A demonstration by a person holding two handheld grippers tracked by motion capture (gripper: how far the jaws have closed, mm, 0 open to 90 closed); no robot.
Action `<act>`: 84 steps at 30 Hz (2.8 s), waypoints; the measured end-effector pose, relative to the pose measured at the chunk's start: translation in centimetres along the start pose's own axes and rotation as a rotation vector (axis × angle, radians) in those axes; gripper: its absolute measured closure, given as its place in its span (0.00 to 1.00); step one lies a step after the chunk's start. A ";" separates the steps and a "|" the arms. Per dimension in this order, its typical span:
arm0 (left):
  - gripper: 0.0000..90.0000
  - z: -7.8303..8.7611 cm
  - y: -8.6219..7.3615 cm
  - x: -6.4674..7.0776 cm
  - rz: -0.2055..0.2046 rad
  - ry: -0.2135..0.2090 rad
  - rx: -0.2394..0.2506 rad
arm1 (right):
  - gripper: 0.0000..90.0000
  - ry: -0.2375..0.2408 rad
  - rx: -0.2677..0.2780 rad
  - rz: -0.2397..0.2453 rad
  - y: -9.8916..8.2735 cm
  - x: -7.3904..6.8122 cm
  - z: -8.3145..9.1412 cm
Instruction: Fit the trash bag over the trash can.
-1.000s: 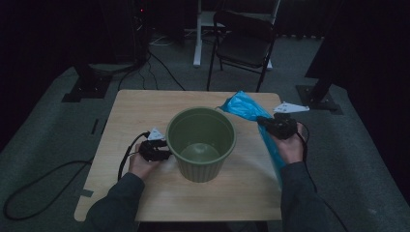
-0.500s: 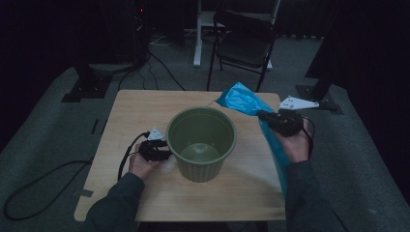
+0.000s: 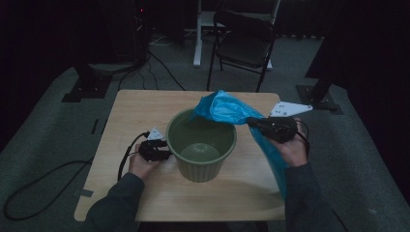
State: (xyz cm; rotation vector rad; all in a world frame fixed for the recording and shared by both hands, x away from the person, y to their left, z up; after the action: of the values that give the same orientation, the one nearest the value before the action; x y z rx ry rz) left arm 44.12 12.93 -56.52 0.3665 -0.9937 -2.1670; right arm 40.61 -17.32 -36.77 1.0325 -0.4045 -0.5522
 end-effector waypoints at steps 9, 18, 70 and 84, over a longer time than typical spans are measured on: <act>0.54 0.0 0.0 0.0 0.001 -0.002 0.001 | 1.00 0.059 -0.062 0.036 -0.8 -1.3 -1.4; 0.53 0.0 0.0 0.0 0.002 -0.003 0.002 | 1.00 0.102 -0.102 0.069 -1.8 -2.3 -1.4; 0.53 0.1 0.0 0.0 0.003 -0.005 0.005 | 0.99 0.219 -0.286 0.200 1.1 -5.6 -10.5; 0.53 0.2 0.0 0.0 0.003 -0.007 0.007 | 0.99 0.252 -0.356 0.209 0.2 -6.9 -13.2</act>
State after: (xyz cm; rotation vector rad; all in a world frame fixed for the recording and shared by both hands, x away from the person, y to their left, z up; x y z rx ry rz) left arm 44.03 13.01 -56.36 0.3611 -1.0057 -2.1643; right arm 42.57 -3.99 -43.07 0.6951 -0.1780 -0.2874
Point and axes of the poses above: each handheld gripper's, and its own axes: z roughly backward along the jaws, y roughly out of its top, x roughly to its right, the point moved 9 cm from there along -z, roughly forward along the jaws, and after that the axes turned 2 degrees about -z, right-handed, at the moved point
